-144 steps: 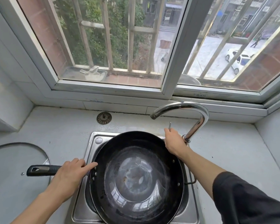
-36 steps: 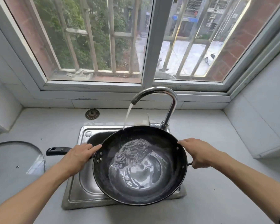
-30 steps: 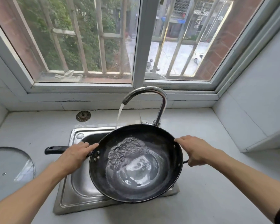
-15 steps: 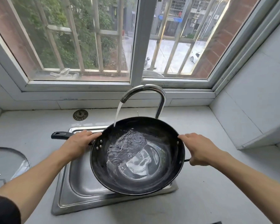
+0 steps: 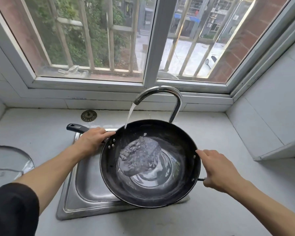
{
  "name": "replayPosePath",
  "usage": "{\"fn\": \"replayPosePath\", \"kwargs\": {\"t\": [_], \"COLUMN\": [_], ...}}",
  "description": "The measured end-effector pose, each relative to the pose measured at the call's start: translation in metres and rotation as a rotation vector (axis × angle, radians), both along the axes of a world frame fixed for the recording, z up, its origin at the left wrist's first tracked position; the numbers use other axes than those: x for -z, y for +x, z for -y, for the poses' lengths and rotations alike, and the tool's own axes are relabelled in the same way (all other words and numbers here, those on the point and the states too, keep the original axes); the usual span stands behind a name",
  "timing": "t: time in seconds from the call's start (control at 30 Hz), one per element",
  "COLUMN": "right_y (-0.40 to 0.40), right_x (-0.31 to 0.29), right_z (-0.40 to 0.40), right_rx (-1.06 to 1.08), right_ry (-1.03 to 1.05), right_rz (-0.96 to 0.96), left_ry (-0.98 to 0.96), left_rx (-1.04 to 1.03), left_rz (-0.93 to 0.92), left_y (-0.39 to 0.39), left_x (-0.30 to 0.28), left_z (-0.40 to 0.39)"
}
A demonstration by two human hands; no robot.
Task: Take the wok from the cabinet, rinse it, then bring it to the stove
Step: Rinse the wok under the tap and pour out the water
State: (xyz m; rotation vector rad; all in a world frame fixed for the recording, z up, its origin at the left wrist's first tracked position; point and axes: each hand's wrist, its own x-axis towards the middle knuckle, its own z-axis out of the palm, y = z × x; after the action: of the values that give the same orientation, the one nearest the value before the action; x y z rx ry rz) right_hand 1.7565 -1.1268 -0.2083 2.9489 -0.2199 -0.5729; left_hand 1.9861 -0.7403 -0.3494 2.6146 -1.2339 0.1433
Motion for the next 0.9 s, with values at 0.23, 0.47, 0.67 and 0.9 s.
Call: {"fn": "replayPosePath", "kwargs": {"t": [0.23,0.47,0.67,0.9], "right_y": [-0.012,-0.021,-0.027,-0.029], "right_x": [0.004,-0.006,-0.005,-0.015], "right_z": [-0.014,-0.022,-0.024,-0.032], "right_rx": [-0.007,0.012,0.013,0.008], "right_ry": [-0.02,-0.071,-0.117,-0.118], "right_rz": [0.072,0.143,0.224,0.257], "left_ry": [0.019,0.0,0.009,-0.01], "left_rx": [0.021,0.067,0.068,0.043], "left_rz": [0.051,0.002,-0.008,-0.019], "left_y": [0.016,0.016,0.016,0.016], "left_x": [-0.005,-0.006,-0.007,-0.001], "left_z": [0.002,0.014,0.021,0.026]}}
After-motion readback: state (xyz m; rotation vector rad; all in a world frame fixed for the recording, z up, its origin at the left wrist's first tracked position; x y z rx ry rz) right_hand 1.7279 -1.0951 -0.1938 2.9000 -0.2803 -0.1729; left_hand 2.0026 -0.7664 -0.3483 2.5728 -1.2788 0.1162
